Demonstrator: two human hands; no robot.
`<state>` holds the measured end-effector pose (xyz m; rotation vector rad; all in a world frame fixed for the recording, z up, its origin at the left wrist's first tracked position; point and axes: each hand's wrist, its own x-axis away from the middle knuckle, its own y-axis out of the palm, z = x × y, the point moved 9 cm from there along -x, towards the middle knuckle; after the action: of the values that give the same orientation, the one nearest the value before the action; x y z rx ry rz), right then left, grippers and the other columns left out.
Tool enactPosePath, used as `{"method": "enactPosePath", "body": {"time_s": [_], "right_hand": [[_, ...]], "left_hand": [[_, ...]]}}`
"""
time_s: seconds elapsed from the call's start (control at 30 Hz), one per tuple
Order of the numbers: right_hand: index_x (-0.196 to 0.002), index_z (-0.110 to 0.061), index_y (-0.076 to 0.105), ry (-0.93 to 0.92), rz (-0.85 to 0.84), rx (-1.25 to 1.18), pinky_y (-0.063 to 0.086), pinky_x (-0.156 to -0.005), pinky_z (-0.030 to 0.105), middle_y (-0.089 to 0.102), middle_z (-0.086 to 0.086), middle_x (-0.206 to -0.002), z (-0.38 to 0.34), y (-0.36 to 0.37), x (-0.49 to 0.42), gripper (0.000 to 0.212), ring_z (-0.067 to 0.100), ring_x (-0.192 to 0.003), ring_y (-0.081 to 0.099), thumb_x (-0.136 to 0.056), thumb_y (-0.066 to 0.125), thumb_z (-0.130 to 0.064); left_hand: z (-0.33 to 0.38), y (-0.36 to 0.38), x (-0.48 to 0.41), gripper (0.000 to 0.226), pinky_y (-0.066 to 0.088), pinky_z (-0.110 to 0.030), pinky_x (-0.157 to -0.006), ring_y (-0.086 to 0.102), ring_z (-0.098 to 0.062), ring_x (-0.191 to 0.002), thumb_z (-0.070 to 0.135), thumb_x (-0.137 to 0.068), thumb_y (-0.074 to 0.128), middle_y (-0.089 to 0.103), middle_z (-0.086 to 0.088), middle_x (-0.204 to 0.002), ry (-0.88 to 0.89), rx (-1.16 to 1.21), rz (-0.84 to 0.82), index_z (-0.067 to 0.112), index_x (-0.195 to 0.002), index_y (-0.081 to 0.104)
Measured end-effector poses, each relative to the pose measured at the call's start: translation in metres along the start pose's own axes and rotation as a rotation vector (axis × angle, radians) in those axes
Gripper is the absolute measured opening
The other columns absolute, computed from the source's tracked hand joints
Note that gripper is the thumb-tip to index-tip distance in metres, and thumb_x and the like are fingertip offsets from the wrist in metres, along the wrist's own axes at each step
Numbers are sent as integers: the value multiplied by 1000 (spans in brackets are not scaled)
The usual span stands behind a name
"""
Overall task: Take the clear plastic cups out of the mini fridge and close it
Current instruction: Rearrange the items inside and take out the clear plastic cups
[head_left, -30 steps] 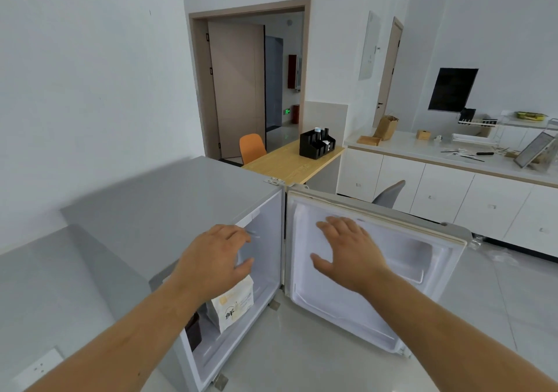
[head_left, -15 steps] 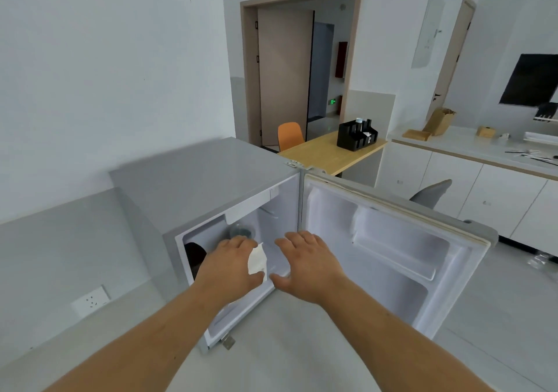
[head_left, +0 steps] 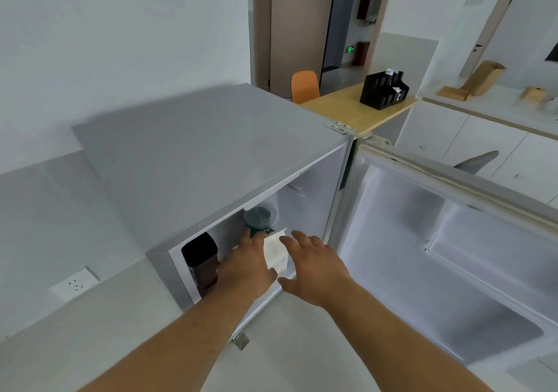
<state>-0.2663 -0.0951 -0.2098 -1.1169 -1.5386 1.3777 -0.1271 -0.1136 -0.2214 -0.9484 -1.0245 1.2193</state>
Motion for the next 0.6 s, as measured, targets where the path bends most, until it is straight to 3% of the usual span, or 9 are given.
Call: {"method": "enactPosePath", "body": {"time_s": [0.13,0.27,0.4,0.6], "right_hand": [[-155,-32,25,40,-8,-2,49,-102,50,34,3,-162,7,29,-43,81,34,-132,49,-88,69,-46],[-153,-33,28,89,-37,-12,52,-95,48,42,5,-154,13,53,-70,70,33,-124,52,-92,62,-22],[-144,-28,45,126,10,-26,56,-81,43,55,6,-127,20,62,-80,52,29,-104,55,-95,57,-18],[-124,-24,63,144,80,-56,52,-68,38,53,5,-102,26,62,-83,29,24,-86,48,-96,61,-19]], "left_hand": [[-11,24,-26,85,53,-40,-93,58,-28,-124,46,-86,76,31,-6,-158,-56,-23,-25,23,-151,25],[-22,44,-38,70,54,-41,-94,59,-28,-123,30,-93,70,42,-8,-149,-117,-60,-60,16,-149,31],[-29,51,-42,63,58,-44,-86,64,-31,-116,24,-91,72,49,-9,-138,-135,-82,-37,13,-142,38],[-28,49,-47,56,60,-44,-81,67,-30,-110,28,-89,76,57,-9,-131,-94,-79,15,15,-133,44]]}}
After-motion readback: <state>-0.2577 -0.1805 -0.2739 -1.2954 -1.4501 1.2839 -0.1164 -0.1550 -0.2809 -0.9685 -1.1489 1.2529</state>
